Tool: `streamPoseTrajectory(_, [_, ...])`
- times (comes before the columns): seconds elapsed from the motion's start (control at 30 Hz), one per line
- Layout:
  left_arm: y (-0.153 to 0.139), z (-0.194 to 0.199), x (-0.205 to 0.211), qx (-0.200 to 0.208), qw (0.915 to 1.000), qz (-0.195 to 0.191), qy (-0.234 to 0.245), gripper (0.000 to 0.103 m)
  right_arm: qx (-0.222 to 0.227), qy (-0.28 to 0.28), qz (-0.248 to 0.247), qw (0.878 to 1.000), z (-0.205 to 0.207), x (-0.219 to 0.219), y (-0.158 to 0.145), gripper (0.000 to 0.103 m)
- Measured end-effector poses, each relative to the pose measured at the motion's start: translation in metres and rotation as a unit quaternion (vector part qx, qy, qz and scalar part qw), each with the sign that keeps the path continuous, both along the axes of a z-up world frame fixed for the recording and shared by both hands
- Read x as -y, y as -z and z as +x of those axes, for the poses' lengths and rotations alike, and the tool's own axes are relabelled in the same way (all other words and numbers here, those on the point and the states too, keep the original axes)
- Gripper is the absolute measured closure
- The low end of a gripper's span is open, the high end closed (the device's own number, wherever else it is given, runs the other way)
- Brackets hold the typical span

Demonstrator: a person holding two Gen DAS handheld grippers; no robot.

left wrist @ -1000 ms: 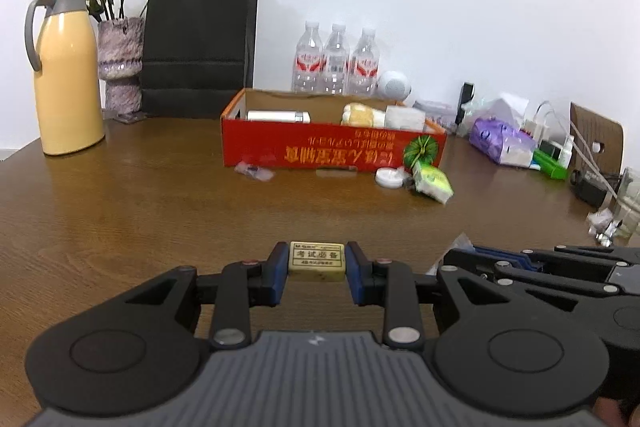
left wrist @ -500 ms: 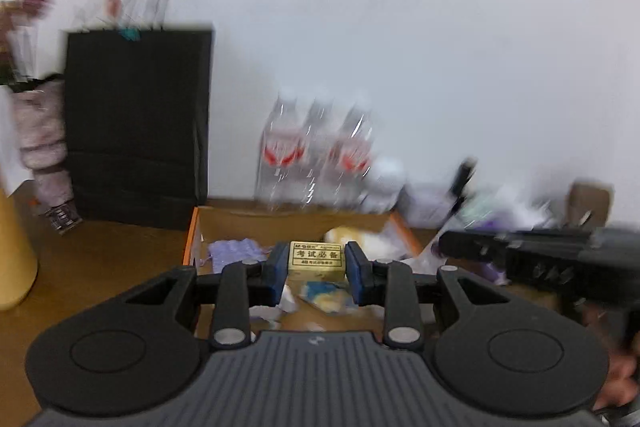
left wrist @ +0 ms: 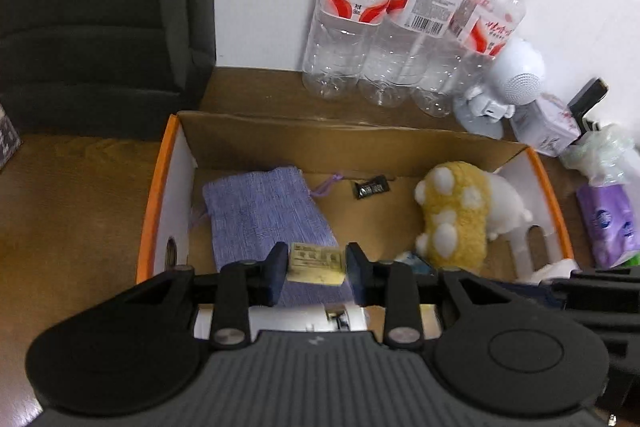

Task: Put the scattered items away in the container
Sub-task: 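Lower both tools into the cardboard box and open them to release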

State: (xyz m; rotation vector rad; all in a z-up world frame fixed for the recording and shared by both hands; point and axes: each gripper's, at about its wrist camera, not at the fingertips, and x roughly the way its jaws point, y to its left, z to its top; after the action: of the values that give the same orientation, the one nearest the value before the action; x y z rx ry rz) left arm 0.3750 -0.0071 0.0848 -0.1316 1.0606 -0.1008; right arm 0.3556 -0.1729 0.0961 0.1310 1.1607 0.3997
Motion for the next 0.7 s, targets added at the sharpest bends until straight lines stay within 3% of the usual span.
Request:
streamPoseTrajectory(0.03, [-0.001, 0.001, 0.000, 0.007, 1.0000, 0.000, 0.000, 0.037, -0.005, 0.005, -0.001, 1.000, 0.003, 0.000, 0.002, 0.076])
streamPoseTrajectory(0.1, [-0.002, 0.002, 0.002, 0.010, 0.9999, 0.008, 0.004, 0.035, -0.004, 0.015, -0.010, 1.000, 0.007, 0.002, 0.002, 0.070])
streamPoseTrajectory(0.2, [-0.003, 0.002, 0.004, -0.003, 0.9997, 0.024, 0.002, 0.021, -0.005, 0.020, -0.032, 0.999, 0.010, 0.006, -0.001, 0.061])
streamPoseTrajectory(0.4, [-0.017, -0.011, 0.001, -0.007, 0.9985, 0.053, -0.010, 0.000, -0.008, 0.035, -0.060, 0.998, 0.005, 0.018, -0.009, 0.035])
streamPoseTrajectory(0.7, [-0.055, -0.048, -0.001, 0.006, 0.9973, 0.072, -0.013, 0.000, 0.007, 0.048, -0.078, 0.996, -0.023, 0.027, -0.031, 0.028])
